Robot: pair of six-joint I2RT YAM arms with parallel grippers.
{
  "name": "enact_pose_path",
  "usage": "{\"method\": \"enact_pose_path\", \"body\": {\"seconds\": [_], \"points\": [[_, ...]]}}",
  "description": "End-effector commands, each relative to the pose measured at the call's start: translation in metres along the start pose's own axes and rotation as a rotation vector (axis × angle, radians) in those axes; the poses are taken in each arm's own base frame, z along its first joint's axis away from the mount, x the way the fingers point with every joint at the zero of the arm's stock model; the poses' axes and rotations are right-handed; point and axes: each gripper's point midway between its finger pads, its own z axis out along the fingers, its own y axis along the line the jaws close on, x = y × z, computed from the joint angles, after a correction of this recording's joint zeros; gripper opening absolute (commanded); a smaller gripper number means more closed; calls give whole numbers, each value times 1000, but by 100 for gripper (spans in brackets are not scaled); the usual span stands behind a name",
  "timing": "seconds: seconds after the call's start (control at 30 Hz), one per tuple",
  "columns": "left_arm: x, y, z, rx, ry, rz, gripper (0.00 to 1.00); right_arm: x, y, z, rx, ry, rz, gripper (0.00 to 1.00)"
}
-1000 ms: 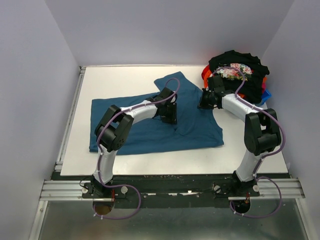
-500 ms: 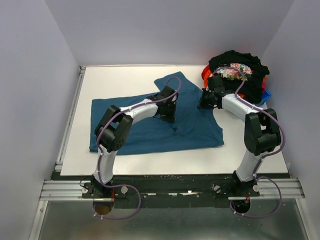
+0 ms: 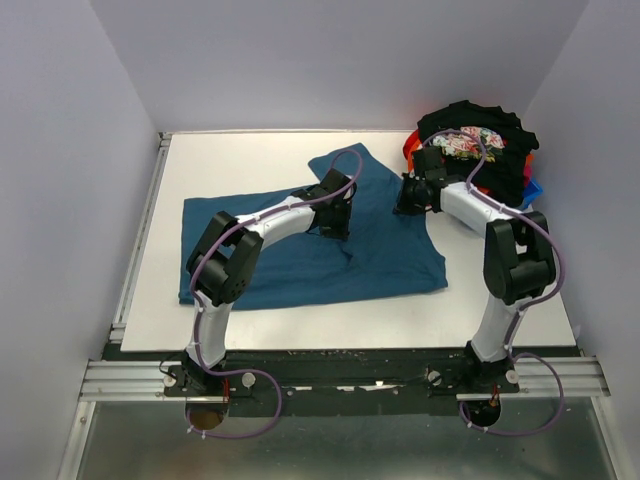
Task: Fold and stack the t-shirts
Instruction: Fold the flattened tshirt in 1/3 of the way
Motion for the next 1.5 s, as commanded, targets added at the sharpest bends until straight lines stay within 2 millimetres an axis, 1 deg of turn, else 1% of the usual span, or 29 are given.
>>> {"method": "enact_pose_path", "body": {"seconds": [0.0,0.07,0.1,0.13,0.17,0.2,0.23,0.27,0.3,0.33,0.37,0.4,0.43,0.5,0.57,0.63,0.77,0.83,0.87,0.93,0.97,1.03,1.13,1.17,1.2,1.27,1.37,1.4,1.47], "points": [[-26,-9,-11,5,-100,11,0,0,-4,9,37,26,-11,6],[-31,-8,-11,-10,-122,14,0,1,-4,11,42,32,-7,7],[-34,-6,-11,-19,-131,14,2,1,-4,12,42,35,-3,8],[-36,-5,-9,-25,-138,17,5,1,-4,13,43,36,-3,9],[-37,-5,-9,-29,-145,20,11,1,-4,14,45,37,-2,9],[-38,-4,-8,-35,-146,19,29,0,-5,14,48,37,0,11],[-38,-4,-8,-34,-146,25,50,1,-6,15,53,41,1,16],[-40,0,-8,-58,-157,28,62,-1,-4,14,51,38,1,20],[-42,4,-11,-79,-164,32,69,-2,-4,13,51,36,3,23],[-44,8,-14,-102,-176,35,74,-5,-3,10,51,27,-1,25],[-48,13,-21,-126,-195,32,77,-10,-1,6,48,13,-1,28],[-52,17,-28,-133,-213,27,79,-14,1,3,45,-1,-3,29],[-59,22,-37,-138,-237,19,80,-19,3,0,41,-14,-7,32],[-69,38,-55,-163,-271,-2,84,-32,9,-6,25,-43,-21,36],[-79,61,-74,-217,-303,-32,90,-45,18,-8,2,-69,-30,41],[-86,88,-93,-262,-334,-71,92,-58,27,-7,-23,-93,-34,46],[-95,147,-135,-311,-421,-192,93,-87,47,2,-74,-129,-35,47],[-98,185,-157,-374,-468,-264,96,-102,57,10,-93,-139,-29,47],[-97,198,-166,-405,-480,-290,96,-106,59,18,-90,-132,-24,47],[-99,228,-181,-488,-515,-357,99,-125,67,28,-93,-144,-21,47],[-100,239,-187,-510,-534,-388,99,-140,75,28,-104,-165,-22,47],[-99,264,-192,-536,-553,-457,99,-158,83,39,-115,-182,-31,48],[-96,299,-192,-560,-563,-550,98,-171,84,58,-119,-205,-47,57],[-96,303,-190,-563,-562,-562,97,-172,82,67,-119,-210,-46,59],[-92,322,-193,-592,-561,-600,95,-173,79,74,-119,-219,-42,59],[-89,342,-190,-623,-551,-633,93,-174,75,85,-125,-236,-33,60],[-85,364,-184,-633,-537,-677,90,-181,78,97,-149,-264,-19,60],[-84,372,-183,-633,-534,-697,89,-180,79,104,-159,-264,-9,60],[-83,382,-180,-623,-533,-722,88,-183,83,112,-188,-271,-11,60]]}}
